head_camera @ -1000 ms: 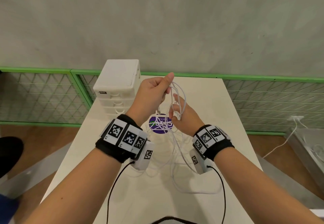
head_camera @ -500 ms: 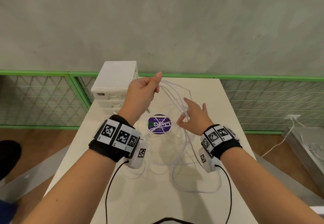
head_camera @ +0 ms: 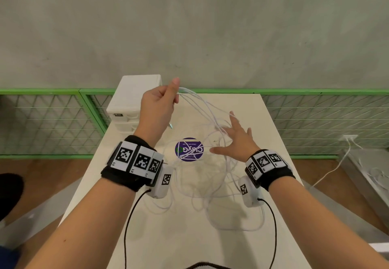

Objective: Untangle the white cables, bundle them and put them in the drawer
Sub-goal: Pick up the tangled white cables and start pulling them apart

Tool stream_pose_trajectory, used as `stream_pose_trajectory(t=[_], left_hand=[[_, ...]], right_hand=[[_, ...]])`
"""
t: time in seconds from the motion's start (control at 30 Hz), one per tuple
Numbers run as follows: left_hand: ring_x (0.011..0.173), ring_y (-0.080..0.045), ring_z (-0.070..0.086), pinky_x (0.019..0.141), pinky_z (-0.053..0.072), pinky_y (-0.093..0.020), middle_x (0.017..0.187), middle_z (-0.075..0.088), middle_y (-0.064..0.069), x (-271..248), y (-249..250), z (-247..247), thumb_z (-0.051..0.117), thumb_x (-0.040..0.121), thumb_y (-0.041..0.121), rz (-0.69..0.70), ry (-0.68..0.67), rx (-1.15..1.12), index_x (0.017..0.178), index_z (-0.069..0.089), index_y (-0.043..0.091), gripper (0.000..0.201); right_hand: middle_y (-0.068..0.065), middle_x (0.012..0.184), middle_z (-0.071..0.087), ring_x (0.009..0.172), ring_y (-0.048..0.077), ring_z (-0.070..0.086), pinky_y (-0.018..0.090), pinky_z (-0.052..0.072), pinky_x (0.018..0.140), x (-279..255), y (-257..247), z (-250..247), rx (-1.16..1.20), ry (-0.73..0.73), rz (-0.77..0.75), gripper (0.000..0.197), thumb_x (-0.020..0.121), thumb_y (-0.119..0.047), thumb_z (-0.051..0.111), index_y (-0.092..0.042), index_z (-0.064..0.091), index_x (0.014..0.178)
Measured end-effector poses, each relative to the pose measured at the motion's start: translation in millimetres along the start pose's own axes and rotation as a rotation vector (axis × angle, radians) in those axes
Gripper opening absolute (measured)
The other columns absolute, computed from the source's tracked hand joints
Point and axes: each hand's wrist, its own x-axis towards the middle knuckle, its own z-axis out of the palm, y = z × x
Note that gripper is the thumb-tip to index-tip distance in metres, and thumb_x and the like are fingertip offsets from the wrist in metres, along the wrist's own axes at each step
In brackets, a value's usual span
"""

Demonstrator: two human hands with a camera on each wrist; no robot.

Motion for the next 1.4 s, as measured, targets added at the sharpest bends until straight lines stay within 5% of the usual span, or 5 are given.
stream_pose_trajectory(t=[0.1, 0.23, 0.83, 1.1, 1.4], left_hand=[[0.036, -0.007, 0.025, 0.036, 0.023, -0.017, 0.05, 0.03, -0.005, -2, 3, 3, 0.053, 0.095, 0.038, 0.025, -0.009, -0.01, 0.055, 0.046, 0.014, 0.048], [0.034, -0.006, 0.024, 0.034, 0.021, -0.016, 0.051, 0.03, -0.005, -2, 1, 8, 0.052, 0.095, 0.04, -0.013, -0.07, 0.069, 0.056, 0.046, 0.014, 0.048], [0.037, -0.009, 0.034, 0.037, 0.028, -0.017, 0.046, 0.033, 0.008, -13, -20, 6, 0.041, 0.098, 0.042, -0.179, -0.515, 0.144, 0.064, 0.046, 0.014, 0.045], [0.043, -0.009, 0.016, 0.04, 0.015, -0.016, 0.048, 0.025, 0.004, -41, -4, 27, 0.029, 0.099, 0.047, -0.213, -0.928, -0.117, 0.054, 0.035, 0.018, 0.054], [0.044, -0.008, 0.029, 0.048, 0.026, -0.022, 0.052, 0.034, 0.006, -7, 24, 35, 0.019, 0.104, 0.034, -0.087, -0.376, -0.73, 0.071, 0.037, 0.013, 0.044]], right_hand=[[-0.009, 0.156, 0.016, 0.141, 0.012, 0.025, 0.046, 0.011, 0.118, -4, -4, 0, 0.049, -0.083, 0.003, 0.11, 0.063, -0.055, 0.077, -0.032, 0.011, 0.148], [-0.01, 0.115, 0.062, 0.111, 0.005, 0.055, 0.024, 0.04, 0.099, -12, -20, -9, 0.383, 0.083, -0.085, 0.061, 0.066, -0.038, 0.082, -0.03, 0.055, 0.12], [0.008, 0.06, 0.05, 0.046, 0.011, 0.04, 0.022, 0.036, 0.048, 5, -74, -46, 0.607, 0.283, -0.277, 0.022, 0.087, -0.01, 0.061, -0.026, 0.048, 0.082], [-0.01, 0.063, 0.051, 0.053, 0.0, 0.042, 0.017, 0.036, 0.058, 27, -74, -31, 0.576, 0.385, -0.308, 0.012, 0.092, -0.013, 0.057, -0.021, 0.059, 0.082], [0.001, 0.091, 0.066, 0.082, 0.015, 0.058, 0.026, 0.043, 0.073, -1, -56, 49, 0.199, -0.063, -0.281, 0.008, 0.09, -0.021, 0.057, -0.016, 0.063, 0.089]])
